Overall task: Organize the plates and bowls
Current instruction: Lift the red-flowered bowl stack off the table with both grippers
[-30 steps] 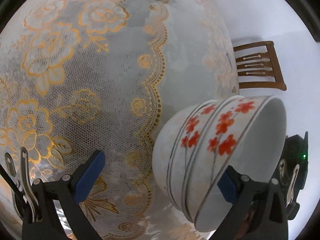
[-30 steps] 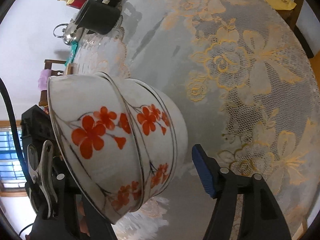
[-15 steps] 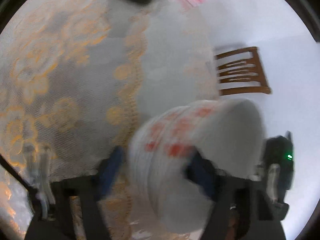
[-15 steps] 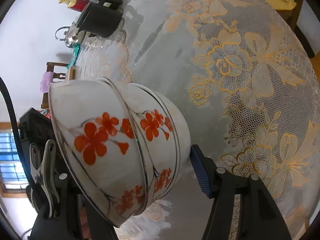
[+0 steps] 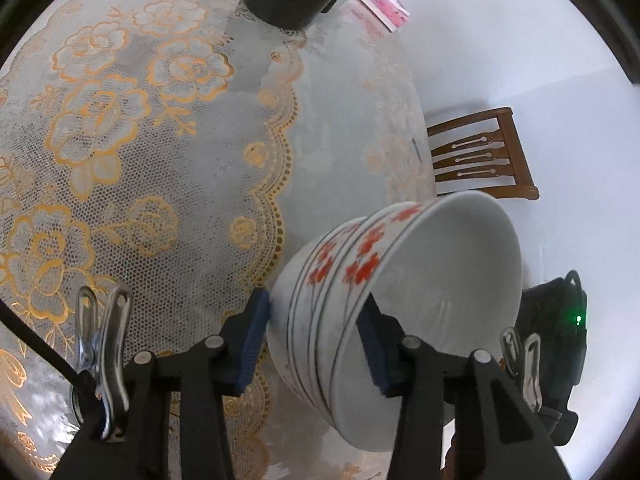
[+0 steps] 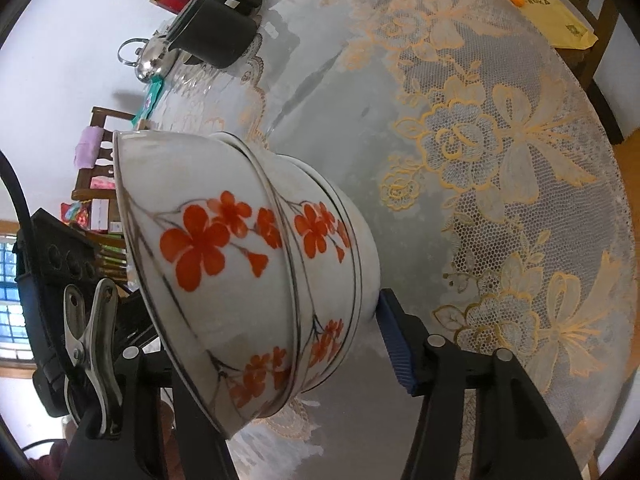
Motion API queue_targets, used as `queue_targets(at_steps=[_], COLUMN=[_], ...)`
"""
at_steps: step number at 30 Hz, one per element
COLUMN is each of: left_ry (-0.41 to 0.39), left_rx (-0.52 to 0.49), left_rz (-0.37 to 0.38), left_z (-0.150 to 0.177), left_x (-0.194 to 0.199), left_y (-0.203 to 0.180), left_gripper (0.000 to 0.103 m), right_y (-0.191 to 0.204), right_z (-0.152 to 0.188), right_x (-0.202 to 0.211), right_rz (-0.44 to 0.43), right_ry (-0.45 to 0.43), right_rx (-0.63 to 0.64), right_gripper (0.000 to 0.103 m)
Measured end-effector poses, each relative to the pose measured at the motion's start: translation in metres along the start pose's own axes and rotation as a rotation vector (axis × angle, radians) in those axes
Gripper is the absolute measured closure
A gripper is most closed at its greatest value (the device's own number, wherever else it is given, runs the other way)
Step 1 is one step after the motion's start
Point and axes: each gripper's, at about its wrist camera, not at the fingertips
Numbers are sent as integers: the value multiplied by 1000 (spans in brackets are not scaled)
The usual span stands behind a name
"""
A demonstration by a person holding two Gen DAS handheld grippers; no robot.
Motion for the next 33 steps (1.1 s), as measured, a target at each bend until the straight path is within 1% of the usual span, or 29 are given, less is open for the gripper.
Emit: queue_targets(at_steps=[4,6,8,9,11,15,20,26,33], left_ry=[-7,-9,3,22,11,-6,-22,-56,-113], left_rx=[-23,-45,-50,-51,-57,-84,-89,-100,-61], left_rz=[-11,-15,-20,-28,-32,-30,-33,-45,-66], left_z=[2,3,5,7,7,11,14,23,35], left_x=[3,6,4,1,3,10,20,47,78], left_y=[-6,-8,-8,-6,-7,-12,-16,-10,2], left_gripper=[57,57,57,57,57,57,57,57,57], right_y=[3,5,4,2,3,3,9,19,42], right_z=[6,8,9,10,12,17,21,31,41], right_x=[9,12,12,9,9,16,24,31,34], right_rz=[-7,-7,-1,9,14,-5,-15,-35,-64], right_ry=[-6,-9,-5,4,1,-1,-8,-14,-3], right_rx=[27,32,26,23,31,39,67,96,176], right_gripper=[50,50,50,50,50,50,51,51,51])
Point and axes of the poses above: each gripper's, at about its wrist camera, not at the fingertips, and x roughly against the way its jaws point, y to its left, z to its underside, and after that the axes turned 14 degrees about -y, right-handed
